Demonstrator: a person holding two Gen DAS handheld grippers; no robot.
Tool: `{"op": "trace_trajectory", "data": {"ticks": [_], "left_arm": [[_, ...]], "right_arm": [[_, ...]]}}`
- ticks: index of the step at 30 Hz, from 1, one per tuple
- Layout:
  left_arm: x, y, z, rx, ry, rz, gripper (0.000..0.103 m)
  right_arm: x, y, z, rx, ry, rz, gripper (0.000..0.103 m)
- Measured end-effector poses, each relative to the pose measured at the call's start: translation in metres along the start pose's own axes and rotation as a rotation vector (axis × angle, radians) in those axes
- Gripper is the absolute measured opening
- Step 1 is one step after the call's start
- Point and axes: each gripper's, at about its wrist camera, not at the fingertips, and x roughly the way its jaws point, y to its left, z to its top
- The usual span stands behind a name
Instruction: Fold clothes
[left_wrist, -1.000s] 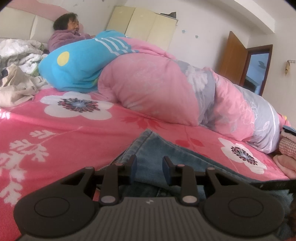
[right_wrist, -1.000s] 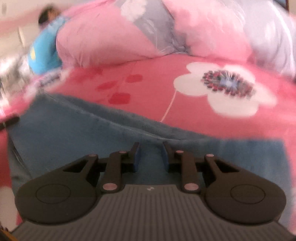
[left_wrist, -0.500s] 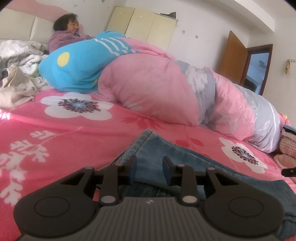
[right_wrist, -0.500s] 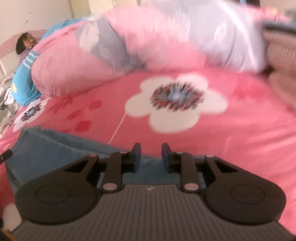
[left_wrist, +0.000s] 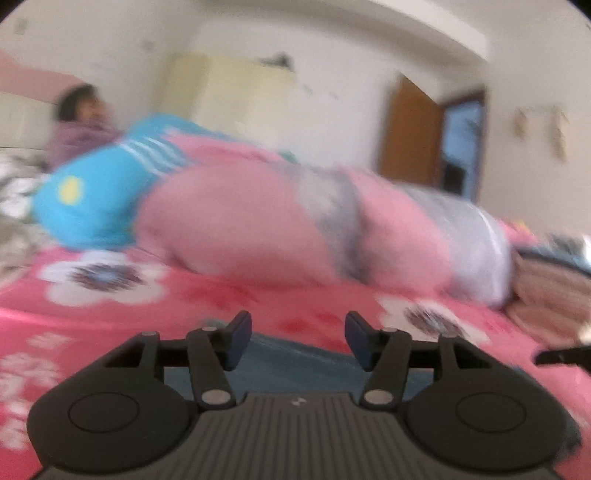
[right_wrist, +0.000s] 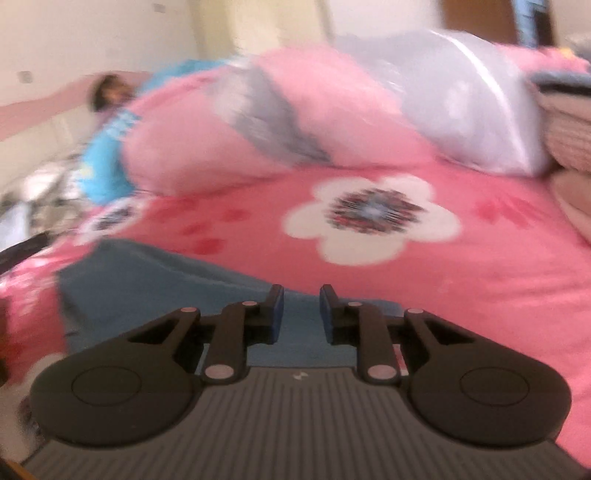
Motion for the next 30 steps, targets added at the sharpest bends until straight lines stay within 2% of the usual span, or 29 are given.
{"op": "trace_trajectory", "data": {"ticks": [3,4,5,6,8,11,15,18,20,26,27,28,30], "left_arm": [[0.026,-0.024,-0.029,0.060,0.137,0.007,0.060],[0.037,-0.027,-0.041,0.066,0.197,0.031,0.060],[0.042,-0.029,-0.050,0.081,0.216,0.047,0.060],[0.039,-0.030,-0.049,0.088,0.203,0.049,0.061],[0.037,-0.023,-0.045,0.054,0.195,0.032,0.072],[0.035,-0.016,-0.050,0.014,0.185,0.012,0.072],[0.037,-0.017,-0.049,0.020,0.185,0.013,0.073],[0.035,-0.018,-0.050,0.018,0.184,0.005,0.074],[0.034,-0.017,-0.050,0.012,0.181,0.002,0.074],[0.034,-0.017,-0.050,0.014,0.179,0.001,0.075],[0.034,-0.017,-0.050,0.012,0.179,0.000,0.075],[0.033,-0.016,-0.050,0.010,0.176,-0.002,0.075],[0.031,-0.015,-0.048,0.000,0.164,-0.001,0.075]], "right_arm": [[0.001,0.012,-0.018,-0.045,-0.006,0.097,0.022],[0.004,0.015,-0.026,-0.048,0.007,0.114,0.023],[0.012,0.019,-0.038,-0.058,0.054,0.107,0.024],[0.020,0.023,-0.048,-0.073,0.095,0.096,0.024],[0.021,0.040,-0.062,-0.173,0.070,0.035,0.024],[0.015,0.057,-0.049,-0.164,0.025,0.065,0.024],[0.011,0.080,-0.038,-0.169,-0.034,0.105,0.027],[0.038,0.092,-0.055,-0.217,0.081,0.116,0.032],[0.040,0.095,-0.064,-0.244,0.059,0.102,0.032],[0.016,0.110,-0.037,-0.219,-0.077,0.094,0.035],[0.019,0.112,-0.039,-0.235,-0.073,0.096,0.038],[0.024,0.115,-0.041,-0.252,-0.062,0.095,0.045],[0.048,0.119,-0.061,-0.302,0.056,0.067,0.048]]}}
